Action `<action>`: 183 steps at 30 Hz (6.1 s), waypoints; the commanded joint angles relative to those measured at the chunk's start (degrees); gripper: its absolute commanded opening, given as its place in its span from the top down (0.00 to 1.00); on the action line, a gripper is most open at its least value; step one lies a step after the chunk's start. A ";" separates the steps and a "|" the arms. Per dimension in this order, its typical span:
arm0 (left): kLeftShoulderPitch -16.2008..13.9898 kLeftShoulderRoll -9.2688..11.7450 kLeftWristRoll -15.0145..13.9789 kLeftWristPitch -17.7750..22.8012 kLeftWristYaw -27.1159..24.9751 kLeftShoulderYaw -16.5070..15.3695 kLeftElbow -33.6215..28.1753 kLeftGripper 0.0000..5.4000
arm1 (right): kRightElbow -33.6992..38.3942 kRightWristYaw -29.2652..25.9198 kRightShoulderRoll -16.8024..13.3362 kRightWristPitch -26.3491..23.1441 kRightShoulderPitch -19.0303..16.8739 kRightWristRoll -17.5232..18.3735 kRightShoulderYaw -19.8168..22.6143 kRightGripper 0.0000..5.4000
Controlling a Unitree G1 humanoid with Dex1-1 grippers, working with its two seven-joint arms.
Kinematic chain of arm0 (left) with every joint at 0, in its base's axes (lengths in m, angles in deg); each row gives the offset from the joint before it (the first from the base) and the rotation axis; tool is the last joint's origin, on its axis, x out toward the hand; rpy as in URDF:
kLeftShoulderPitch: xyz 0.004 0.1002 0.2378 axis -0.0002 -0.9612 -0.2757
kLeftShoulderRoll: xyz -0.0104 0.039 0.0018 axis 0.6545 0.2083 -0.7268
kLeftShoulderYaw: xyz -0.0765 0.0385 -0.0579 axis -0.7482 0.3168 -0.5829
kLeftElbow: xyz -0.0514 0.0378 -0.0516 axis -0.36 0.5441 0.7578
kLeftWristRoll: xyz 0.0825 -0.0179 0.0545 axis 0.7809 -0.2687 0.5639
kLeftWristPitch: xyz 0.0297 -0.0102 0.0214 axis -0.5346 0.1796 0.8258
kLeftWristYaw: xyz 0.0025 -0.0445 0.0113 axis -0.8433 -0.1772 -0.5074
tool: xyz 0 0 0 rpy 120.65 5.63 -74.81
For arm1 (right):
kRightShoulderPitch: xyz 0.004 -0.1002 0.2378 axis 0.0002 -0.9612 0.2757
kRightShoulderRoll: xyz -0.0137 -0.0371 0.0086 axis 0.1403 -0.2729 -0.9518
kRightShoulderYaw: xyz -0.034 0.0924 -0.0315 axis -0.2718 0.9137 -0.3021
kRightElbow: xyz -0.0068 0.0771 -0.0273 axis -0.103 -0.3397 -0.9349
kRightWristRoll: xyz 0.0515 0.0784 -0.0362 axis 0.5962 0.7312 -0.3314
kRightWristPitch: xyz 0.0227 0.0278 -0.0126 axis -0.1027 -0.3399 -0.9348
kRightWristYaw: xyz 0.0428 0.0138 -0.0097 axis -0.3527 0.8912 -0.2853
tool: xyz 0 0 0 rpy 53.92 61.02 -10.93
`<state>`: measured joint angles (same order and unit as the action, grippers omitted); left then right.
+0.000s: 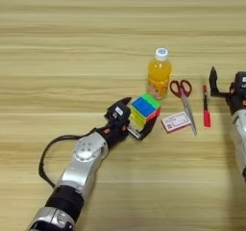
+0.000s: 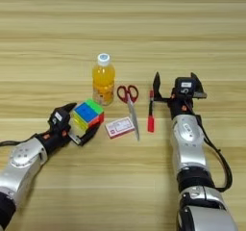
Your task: Move the objects on the table
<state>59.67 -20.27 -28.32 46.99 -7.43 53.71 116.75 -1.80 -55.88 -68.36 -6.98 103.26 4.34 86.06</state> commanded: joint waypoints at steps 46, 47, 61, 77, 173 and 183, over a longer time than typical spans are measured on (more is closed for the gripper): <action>-0.32 0.48 -0.02 0.49 -1.16 -0.44 -2.71 0.40 | 0.16 0.61 0.32 -0.71 0.63 -0.14 -0.01 0.00; -0.33 0.87 -0.17 0.59 -0.95 -0.93 -3.05 0.40 | 0.09 0.62 0.33 -0.67 0.64 -0.17 -0.02 0.00; -1.05 4.87 -1.64 1.33 -0.47 -6.40 -5.69 0.40 | -0.25 1.13 0.54 -0.49 0.88 -0.43 -0.27 0.00; 0.85 8.17 -3.20 3.16 2.75 -14.13 -1.44 0.40 | -0.33 1.77 1.00 -0.41 1.10 -1.00 -0.45 0.00; 0.37 7.56 -1.60 0.91 13.28 -17.28 -5.97 0.00 | -0.71 2.73 1.30 -0.49 1.45 -1.23 -1.08 0.00; -1.47 7.62 -1.19 0.09 10.01 -14.65 -9.29 0.00 | -0.77 2.73 1.27 -0.48 1.48 -1.22 -1.04 0.00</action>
<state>58.99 -12.50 -29.58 47.67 3.66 38.18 108.95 -2.18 -53.53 -67.01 -6.98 103.96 3.34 84.93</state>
